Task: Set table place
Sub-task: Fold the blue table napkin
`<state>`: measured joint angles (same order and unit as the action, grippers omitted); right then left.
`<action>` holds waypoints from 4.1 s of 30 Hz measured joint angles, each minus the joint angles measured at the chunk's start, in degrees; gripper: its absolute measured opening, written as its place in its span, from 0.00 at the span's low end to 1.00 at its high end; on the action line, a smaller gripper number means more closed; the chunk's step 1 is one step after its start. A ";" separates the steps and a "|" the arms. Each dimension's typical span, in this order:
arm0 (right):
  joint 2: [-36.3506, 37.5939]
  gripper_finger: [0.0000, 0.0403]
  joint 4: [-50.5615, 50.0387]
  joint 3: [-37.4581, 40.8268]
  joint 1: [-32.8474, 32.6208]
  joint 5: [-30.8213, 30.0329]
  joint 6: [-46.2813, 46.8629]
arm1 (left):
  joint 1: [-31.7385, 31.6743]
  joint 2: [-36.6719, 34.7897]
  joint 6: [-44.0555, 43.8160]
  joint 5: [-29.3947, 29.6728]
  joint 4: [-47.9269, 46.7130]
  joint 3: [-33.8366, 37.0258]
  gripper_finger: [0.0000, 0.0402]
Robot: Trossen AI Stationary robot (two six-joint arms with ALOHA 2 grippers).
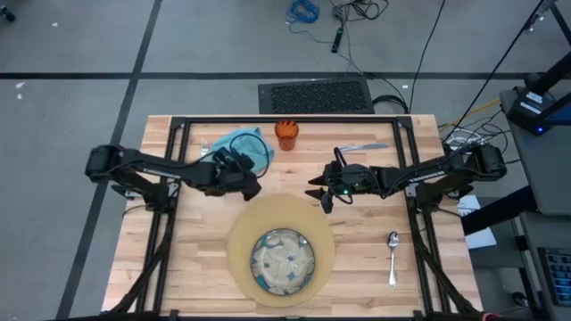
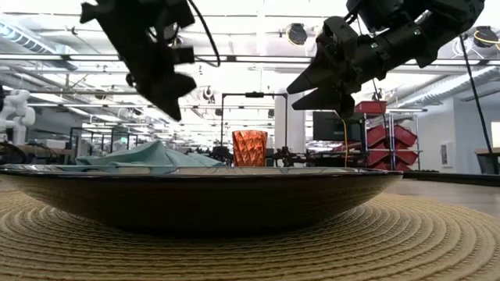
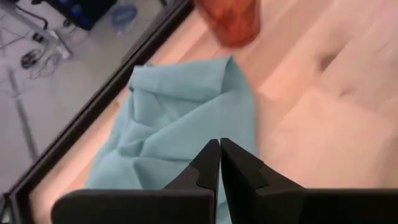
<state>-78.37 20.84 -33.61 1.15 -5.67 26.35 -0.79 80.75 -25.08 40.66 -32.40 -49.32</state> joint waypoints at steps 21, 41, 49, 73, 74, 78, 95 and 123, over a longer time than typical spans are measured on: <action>0.04 0.49 -1.21 -0.04 -0.05 3.02 -0.50 | -13.49 1.62 -16.68 -3.89 -8.18 0.09 0.44; 0.04 0.49 -0.99 -0.04 0.46 2.99 0.00 | -13.10 6.91 -17.89 -6.00 -8.51 1.17 0.45; 0.04 0.49 -1.05 -0.04 0.46 3.02 1.29 | -12.36 11.41 -15.84 -5.94 -8.42 1.18 0.18; -4.69 0.49 -0.19 0.00 0.53 -0.50 -8.11 | 15.28 -3.20 -17.46 -27.45 -7.40 -7.25 0.00; -6.20 0.49 0.75 0.00 1.08 -0.49 -8.11 | 15.85 -3.02 -18.13 -27.61 -7.37 -6.99 0.00; -12.84 0.49 2.61 -2.67 1.91 -0.85 -11.47 | 16.52 -0.92 -20.66 -27.58 -7.42 -5.30 0.00; -31.00 0.49 -3.65 -18.61 -0.57 -17.20 -39.07 | 16.54 2.19 -19.58 -26.71 -7.00 -4.50 0.00; -34.35 0.36 1.75 -20.32 1.93 -14.97 -42.04 | 16.69 2.19 -19.08 -25.61 -5.60 -4.50 0.00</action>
<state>-112.72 22.60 -53.93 3.08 -20.64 -15.69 15.90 82.94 -44.16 15.05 -38.00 -53.82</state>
